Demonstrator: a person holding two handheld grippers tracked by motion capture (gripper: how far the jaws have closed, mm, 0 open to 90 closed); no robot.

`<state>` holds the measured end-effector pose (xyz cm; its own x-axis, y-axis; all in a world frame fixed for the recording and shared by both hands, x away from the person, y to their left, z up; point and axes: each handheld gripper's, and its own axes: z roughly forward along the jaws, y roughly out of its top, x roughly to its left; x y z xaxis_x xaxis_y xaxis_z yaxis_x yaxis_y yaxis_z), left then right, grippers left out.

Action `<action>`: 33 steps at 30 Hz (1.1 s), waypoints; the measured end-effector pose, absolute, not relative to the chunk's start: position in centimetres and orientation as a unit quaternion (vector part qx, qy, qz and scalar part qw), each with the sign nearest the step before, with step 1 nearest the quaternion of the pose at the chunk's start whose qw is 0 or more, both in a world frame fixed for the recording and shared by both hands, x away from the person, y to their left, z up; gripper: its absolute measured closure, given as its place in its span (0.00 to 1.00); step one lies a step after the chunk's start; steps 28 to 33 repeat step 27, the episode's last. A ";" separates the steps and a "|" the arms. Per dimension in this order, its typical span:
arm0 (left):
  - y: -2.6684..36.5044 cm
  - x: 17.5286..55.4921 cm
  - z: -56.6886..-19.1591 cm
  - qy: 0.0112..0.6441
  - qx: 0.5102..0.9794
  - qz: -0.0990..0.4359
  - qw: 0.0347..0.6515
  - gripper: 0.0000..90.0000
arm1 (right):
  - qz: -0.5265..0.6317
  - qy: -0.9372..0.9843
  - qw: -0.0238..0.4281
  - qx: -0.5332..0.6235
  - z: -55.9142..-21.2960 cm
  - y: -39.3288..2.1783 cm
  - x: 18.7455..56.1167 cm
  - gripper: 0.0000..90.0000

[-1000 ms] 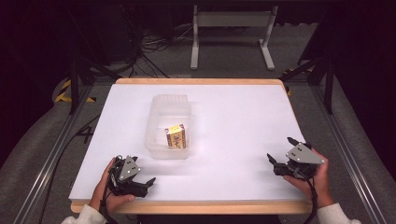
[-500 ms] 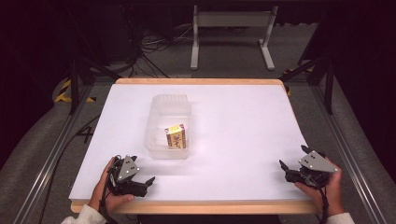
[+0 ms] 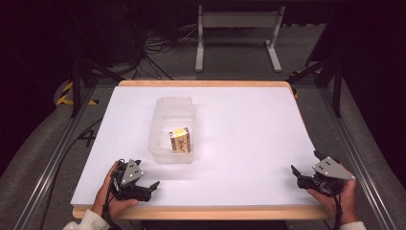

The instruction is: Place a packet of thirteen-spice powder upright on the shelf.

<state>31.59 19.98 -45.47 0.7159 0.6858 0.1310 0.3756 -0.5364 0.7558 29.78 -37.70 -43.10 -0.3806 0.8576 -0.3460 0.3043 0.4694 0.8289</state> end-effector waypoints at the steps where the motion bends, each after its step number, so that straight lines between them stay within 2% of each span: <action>1: 20.0 31.6 -45.5 0.313 0.850 0.211 0.367 0.04 | 0.342 0.758 0.403 0.384 -43.1 -37.7 29.8 0.12; 18: 20.0 31.9 -45.5 0.314 0.850 0.214 0.364 0.04 | 0.340 0.765 0.394 0.380 -43.4 -37.3 30.1 0.12; 22: 19.9 32.0 -45.5 0.314 0.849 0.213 0.367 0.04 | 0.357 0.767 0.374 0.381 -43.6 -37.4 30.0 0.12; 33: 19.9 32.2 -45.5 0.316 0.849 0.213 0.366 0.04 | 0.354 0.767 0.375 0.382 -43.6 -37.5 30.0 0.12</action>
